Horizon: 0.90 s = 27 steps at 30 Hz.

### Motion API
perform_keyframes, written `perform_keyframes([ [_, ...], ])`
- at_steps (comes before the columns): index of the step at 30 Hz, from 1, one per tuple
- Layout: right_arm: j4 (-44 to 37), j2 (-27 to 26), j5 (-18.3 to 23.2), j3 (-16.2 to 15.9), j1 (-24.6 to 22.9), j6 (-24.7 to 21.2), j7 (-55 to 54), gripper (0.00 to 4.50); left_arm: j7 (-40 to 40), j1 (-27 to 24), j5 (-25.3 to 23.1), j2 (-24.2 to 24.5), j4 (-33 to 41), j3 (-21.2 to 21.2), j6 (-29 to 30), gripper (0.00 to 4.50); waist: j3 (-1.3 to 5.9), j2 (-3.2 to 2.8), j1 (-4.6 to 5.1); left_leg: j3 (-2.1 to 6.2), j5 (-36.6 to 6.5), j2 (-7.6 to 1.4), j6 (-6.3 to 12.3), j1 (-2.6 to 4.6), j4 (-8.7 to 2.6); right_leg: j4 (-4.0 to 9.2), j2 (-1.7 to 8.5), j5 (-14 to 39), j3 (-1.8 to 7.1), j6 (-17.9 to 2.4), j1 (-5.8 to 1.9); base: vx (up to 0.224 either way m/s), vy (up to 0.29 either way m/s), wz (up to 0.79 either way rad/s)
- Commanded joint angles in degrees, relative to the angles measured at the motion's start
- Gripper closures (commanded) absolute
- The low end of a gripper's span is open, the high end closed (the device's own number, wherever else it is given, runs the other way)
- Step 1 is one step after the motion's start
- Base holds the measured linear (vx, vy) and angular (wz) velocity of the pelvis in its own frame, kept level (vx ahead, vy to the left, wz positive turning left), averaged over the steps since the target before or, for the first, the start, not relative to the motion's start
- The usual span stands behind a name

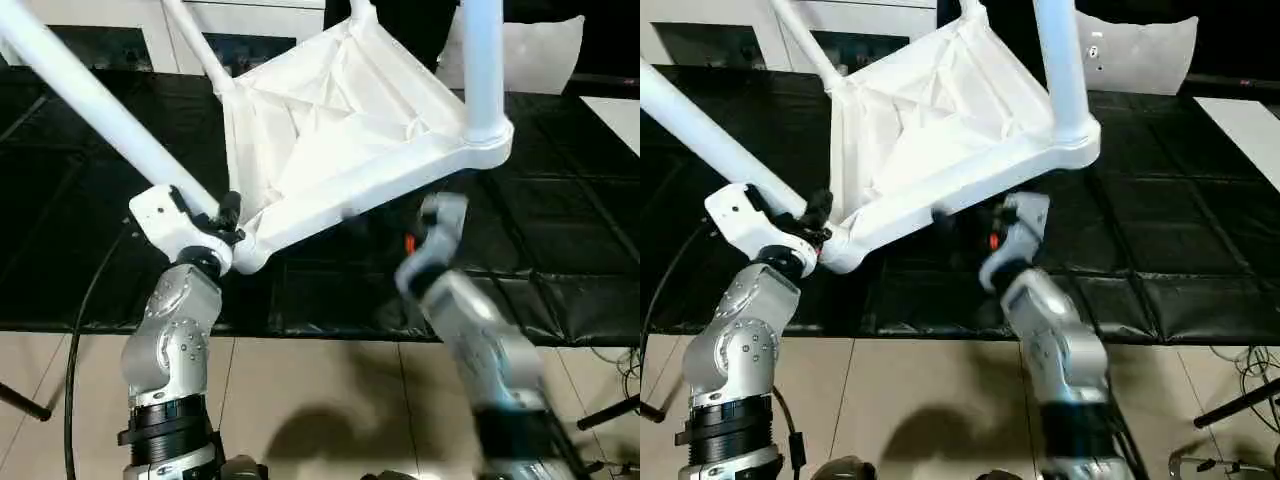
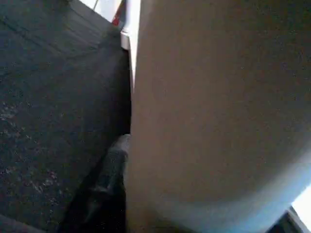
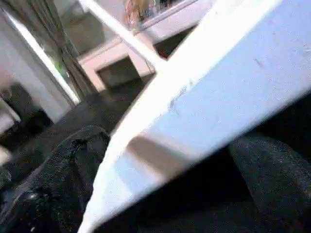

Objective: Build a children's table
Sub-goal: Flip table

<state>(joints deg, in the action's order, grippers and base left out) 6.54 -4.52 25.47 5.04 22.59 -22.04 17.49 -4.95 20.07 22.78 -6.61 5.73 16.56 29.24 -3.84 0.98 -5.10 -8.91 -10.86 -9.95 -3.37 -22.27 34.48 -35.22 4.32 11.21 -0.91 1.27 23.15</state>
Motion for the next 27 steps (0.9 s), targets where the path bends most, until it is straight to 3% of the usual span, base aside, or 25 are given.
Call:
perform_keyframes([
  [1,4.44,-1.16,1.46,2.11,3.34,3.21,0.06,0.0,-0.36,0.31,4.97,-5.26,0.64,-1.62,1.56,2.43,4.62,-0.5,0.29,-0.06,-3.22,-1.97,1.52,0.96,-3.55,2.72,2.34,-3.08,1.29,-11.77,-2.84,0.0,0.0,0.0],
  [3,6.71,-1.97,1.67,3.24,4.92,4.49,-0.63,0.0,-0.19,0.44,4.77,-5.41,0.56,-1.66,1.8,2.43,4.58,-0.48,0.27,-0.1,-3.55,-1.98,1.29,1.1,-3.57,2.81,2.22,-2.78,1.24,-11.75,-2.84,0.0,0.0,0.0],
  [6,18.91,-4.53,4.34,7.5,13.56,8.64,-1.99,0.0,0.39,0.3,4.37,-6.17,0.74,-2.55,2.99,2.43,4.55,-0.62,0.67,-0.11,-5.04,-1.92,0.77,0.99,-3.74,2.86,2.34,-1.06,1.14,-12.01,-2.81,0.0,0.0,0.0],
  [7,19.95,-4.78,4.79,7.92,14.43,9.04,-1.97,0.0,0.43,0.23,4.37,-6.2,0.8,-2.7,3.09,2.43,4.51,-0.64,0.66,-0.13,-6.64,-1.97,0.37,1.19,-3.81,3.01,2.34,0.87,1.08,-12.02,-2.76,0.0,0.0,0.0],
  [9,22.11,-5.41,5.97,8.9,16.42,9.61,-1.95,0.0,0.5,0.01,4.33,-6.25,0.9,-3.08,3.2,2.43,4.65,-0.89,0.41,-0.19,-5.52,-1.99,0.47,1.19,-3.66,2.76,2.24,-1.21,1.13,-11.81,-2.75,0.0,0.0,0.0],
  [12,24.58,-6.44,7.99,10.39,18.88,9.92,-1.7,0.0,0.28,0.05,4.31,-6.2,0.64,-3.39,3.15,2.43,4.89,-0.66,0.39,-0.2,-2.77,-1.87,1.35,1.02,-3.46,2.34,2.19,-5.69,1.01,-11.88,-3.05,0.0,0.0,0.0],
  [14,27.25,-7.44,9.45,11.82,21.28,10.84,-1.01,0.26,-0.01,0.35,4.04,-5.73,0.42,-3.93,3.09,2.43,4.95,-0.63,0.36,-0.27,-2.74,-1.84,1.82,1.03,-3.39,2.36,2.26,-5.62,1.0,-12.31,-3.08,0.0,0.0,0.0],
  [23,32.79,-8.26,9.96,13.68,24.8,12.98,-0.92,1.01,0.01,0.61,3.41,-5.26,0.38,-4.6,3.62,2.43,4.92,-0.58,0.39,-0.44,-3.4,-1.99,2.36,0.99,-3.4,2.46,2.38,-3.7,0.95,-13.13,-3.04,0.0,0.0,0.0],
  [24,34.17,-8.15,10.21,14.04,25.38,13.46,-1.11,1.1,0.17,0.65,3.2,-5.09,0.13,-4.7,3.59,2.43,4.97,-1.13,0.34,-0.35,-3.13,-2.01,2.3,1.05,-3.35,2.35,2.37,-3.97,0.92,-13.09,-2.98,0.0,0.0,0.0],
  [27,35.8,-8.07,10.85,14.46,26.28,14.31,-1.15,1.27,0.61,0.79,3.06,-4.57,-0.28,-4.78,3.68,2.43,5.0,-0.8,0.54,-0.45,-3.17,-1.97,2.59,1.01,-3.32,2.37,2.32,-4.55,0.89,-13.45,-3.04,0.0,0.0,0.0],
])
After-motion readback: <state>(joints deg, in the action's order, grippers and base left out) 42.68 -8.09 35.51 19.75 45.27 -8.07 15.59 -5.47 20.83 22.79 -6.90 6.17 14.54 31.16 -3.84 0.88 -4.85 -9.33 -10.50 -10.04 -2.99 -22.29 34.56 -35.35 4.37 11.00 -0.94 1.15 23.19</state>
